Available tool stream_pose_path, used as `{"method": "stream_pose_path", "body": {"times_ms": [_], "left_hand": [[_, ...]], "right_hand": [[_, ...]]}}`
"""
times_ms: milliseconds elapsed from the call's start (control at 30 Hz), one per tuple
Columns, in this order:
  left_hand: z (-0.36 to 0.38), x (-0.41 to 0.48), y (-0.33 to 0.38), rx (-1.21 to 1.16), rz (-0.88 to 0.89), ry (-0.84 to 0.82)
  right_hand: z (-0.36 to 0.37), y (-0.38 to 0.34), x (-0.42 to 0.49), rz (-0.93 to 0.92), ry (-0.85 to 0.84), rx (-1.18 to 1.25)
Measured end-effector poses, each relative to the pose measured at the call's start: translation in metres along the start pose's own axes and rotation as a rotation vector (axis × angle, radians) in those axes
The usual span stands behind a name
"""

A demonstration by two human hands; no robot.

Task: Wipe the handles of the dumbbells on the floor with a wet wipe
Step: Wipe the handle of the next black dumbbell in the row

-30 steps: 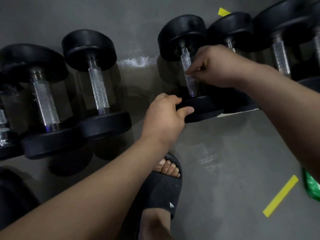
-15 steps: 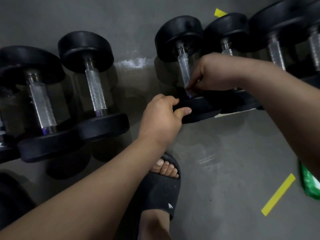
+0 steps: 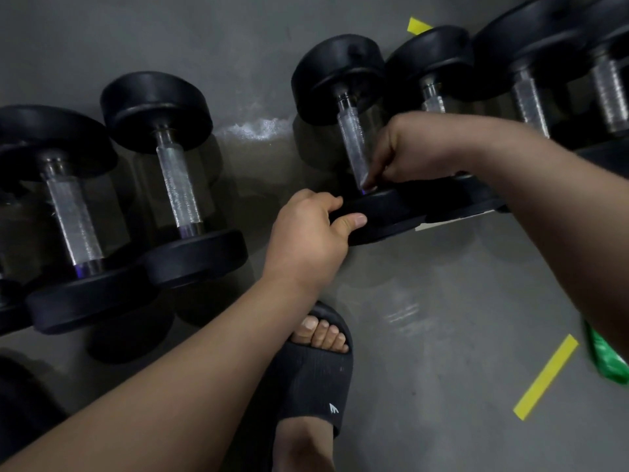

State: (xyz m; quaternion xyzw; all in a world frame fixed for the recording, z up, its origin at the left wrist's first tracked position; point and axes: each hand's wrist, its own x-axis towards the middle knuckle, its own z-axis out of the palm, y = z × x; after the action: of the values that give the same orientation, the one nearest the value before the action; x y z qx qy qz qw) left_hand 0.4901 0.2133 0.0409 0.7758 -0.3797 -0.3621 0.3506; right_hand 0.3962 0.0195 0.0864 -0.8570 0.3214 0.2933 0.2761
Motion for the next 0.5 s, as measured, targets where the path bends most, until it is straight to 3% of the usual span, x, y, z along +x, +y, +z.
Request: {"method": "stream_pose_path", "body": {"times_ms": [100,200,267,400,500], "left_hand": [[0.000,-0.001,0.001,-0.005,-0.005,0.002],[-0.001,-0.001,0.002,-0.003,-0.007,-0.001],[-0.001,0.000,0.002,0.006,-0.006,-0.007],[-0.002,0.001,0.001,0.030,-0.016,-0.017],[-0.002,0.003,0.002,0.041,-0.033,-0.037]], "right_hand": [[-0.002,0.003,0.010,-0.046,0.201,0.030],[0.007,0.013,0.021,-0.014,0.479,0.236],[0.016,0.018,0.020,-0.015,0.499,0.373],[0.023,0.020,0.010,-0.034,0.394,0.378],[0.024,0.017,0.022,0.011,0.511,0.508]]}}
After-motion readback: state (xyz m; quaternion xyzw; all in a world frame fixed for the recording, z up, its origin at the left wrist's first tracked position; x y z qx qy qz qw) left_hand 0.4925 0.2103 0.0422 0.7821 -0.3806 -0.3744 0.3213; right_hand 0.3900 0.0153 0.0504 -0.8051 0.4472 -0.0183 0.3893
